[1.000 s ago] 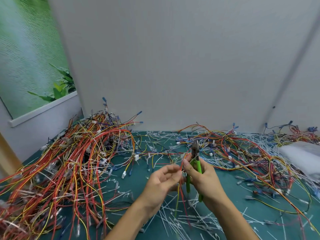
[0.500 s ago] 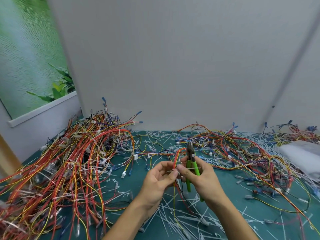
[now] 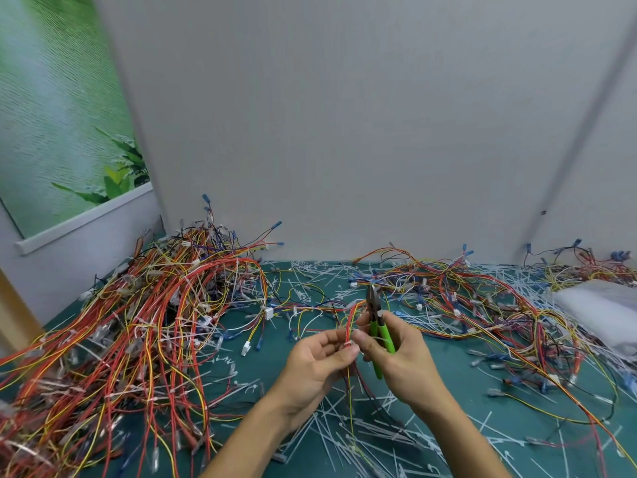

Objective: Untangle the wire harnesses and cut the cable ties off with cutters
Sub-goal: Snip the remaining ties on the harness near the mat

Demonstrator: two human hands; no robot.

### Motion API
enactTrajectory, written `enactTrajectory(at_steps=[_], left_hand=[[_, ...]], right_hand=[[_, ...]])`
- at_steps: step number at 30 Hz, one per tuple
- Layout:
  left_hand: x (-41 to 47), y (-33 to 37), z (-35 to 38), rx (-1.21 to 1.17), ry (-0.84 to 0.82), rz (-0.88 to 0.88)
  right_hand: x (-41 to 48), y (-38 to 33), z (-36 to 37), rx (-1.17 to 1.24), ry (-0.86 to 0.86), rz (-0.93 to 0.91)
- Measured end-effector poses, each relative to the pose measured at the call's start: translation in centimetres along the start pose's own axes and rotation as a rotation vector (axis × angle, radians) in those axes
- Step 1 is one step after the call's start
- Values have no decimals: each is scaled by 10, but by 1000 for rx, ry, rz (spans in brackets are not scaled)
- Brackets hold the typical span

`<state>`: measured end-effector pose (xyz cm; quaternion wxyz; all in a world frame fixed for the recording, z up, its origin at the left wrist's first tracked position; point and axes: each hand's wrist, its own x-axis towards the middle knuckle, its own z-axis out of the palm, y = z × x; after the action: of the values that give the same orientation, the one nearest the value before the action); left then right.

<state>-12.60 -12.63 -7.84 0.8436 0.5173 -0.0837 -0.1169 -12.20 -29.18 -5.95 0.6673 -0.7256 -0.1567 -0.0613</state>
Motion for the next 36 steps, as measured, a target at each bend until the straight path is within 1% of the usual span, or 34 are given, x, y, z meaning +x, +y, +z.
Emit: enactTrajectory(at_steps=[3, 8, 18, 21, 30, 36], left_hand=[[-2, 1, 2, -23, -47, -43], [-2, -2, 4, 10, 28, -50], [-7, 3, 3, 34, -62, -94], [-8, 2, 4, 39, -73, -88], [-9, -1, 7, -5, -93, -66], [-7, -1, 5, -32, -96, -33]], right_hand=[[0, -2, -1, -22, -7, -14], [-1, -2, 0, -116, -43, -23], [-4, -6, 2, -164, -97, -4], [-4, -5, 2, -145, -103, -3], [-2, 0, 6, 48, -45, 89], [0, 3, 5, 29, 3, 89]])
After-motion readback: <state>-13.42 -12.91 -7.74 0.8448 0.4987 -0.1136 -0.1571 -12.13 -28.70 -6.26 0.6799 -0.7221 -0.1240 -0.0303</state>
